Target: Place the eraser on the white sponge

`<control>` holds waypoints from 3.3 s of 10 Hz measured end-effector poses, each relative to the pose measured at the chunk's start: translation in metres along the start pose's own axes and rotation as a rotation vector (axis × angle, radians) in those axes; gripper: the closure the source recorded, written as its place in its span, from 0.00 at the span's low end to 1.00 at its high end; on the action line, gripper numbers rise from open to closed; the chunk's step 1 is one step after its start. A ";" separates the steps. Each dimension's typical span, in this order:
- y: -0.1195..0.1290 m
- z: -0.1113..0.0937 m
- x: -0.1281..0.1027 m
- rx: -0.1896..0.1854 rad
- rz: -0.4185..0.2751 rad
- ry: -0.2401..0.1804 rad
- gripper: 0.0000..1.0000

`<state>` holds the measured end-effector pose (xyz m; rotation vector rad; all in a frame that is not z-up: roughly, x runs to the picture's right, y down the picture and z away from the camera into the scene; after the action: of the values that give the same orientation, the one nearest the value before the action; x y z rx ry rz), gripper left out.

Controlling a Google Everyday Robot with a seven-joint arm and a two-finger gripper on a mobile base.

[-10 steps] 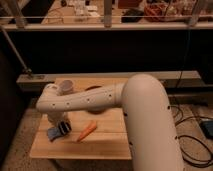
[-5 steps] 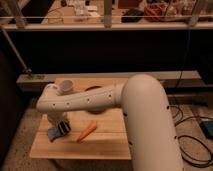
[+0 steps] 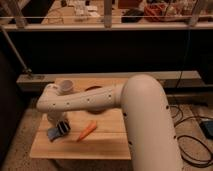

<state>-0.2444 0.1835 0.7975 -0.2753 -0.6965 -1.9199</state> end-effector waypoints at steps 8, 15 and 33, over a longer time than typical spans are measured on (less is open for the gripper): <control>-0.003 0.001 0.004 0.014 -0.022 0.006 0.56; -0.004 0.001 0.007 0.023 -0.037 0.011 0.55; -0.009 0.003 0.012 0.046 -0.078 0.022 0.67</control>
<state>-0.2583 0.1787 0.8025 -0.2007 -0.7453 -1.9752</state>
